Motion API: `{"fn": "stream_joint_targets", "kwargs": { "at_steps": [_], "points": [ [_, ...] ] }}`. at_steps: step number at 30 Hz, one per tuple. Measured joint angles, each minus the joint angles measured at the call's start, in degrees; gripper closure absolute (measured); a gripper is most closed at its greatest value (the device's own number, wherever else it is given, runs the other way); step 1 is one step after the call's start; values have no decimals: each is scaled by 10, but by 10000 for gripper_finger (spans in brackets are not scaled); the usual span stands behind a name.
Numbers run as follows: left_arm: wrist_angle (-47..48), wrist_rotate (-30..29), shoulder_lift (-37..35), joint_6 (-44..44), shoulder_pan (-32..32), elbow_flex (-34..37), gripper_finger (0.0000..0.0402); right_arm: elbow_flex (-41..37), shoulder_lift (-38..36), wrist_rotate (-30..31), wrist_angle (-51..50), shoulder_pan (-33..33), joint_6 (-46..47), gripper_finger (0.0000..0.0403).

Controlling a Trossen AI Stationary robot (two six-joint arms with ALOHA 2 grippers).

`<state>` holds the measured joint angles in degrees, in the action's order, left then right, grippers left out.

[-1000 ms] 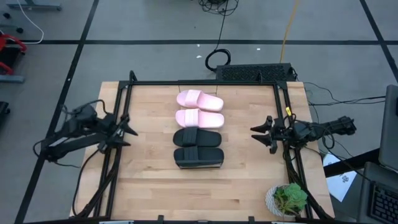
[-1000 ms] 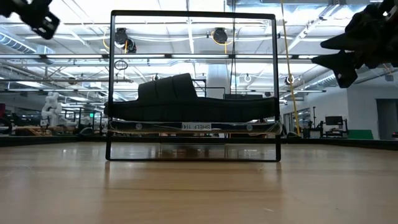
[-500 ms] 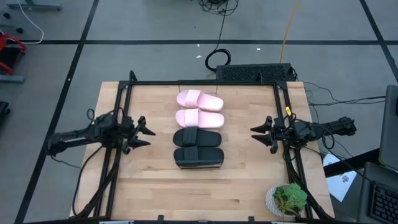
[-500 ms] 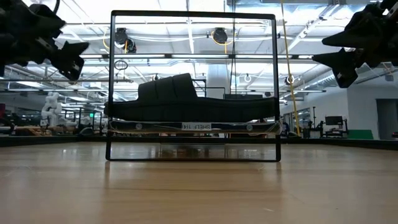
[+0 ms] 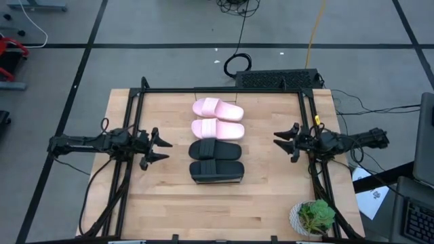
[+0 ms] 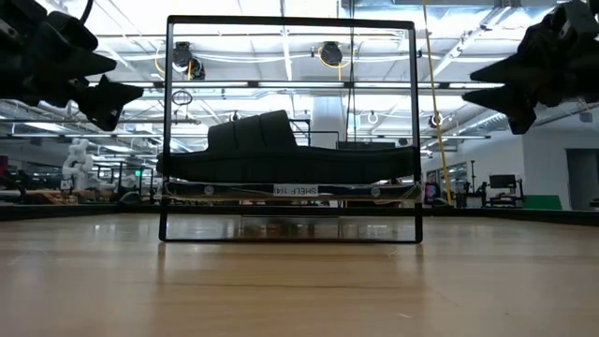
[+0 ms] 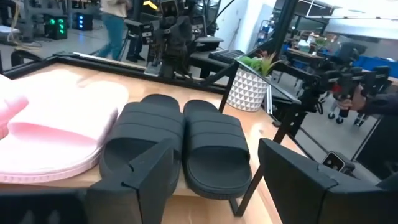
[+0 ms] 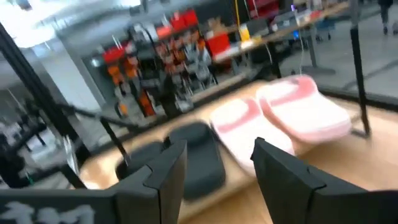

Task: Pick and place slides into the shelf
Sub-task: Return to Home Position

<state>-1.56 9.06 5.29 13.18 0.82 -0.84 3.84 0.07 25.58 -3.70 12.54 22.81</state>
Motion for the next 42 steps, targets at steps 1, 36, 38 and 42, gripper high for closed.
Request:
{"fn": "stream_joint_targets", "kwargs": {
  "at_steps": [1,36,38,42],
  "points": [
    [1,-2,-1,0,0,0,167,-5,1,-1,22,-4,-9,229],
    [2,-16,-1,52,0,0,167,-22,2,-78,56,-66,-55,229],
    [1,-16,-1,52,0,0,167,-22,2,-78,56,-66,-55,229],
    [1,-16,-1,52,0,0,167,-22,2,-78,57,-66,-55,229]
  ]
}}
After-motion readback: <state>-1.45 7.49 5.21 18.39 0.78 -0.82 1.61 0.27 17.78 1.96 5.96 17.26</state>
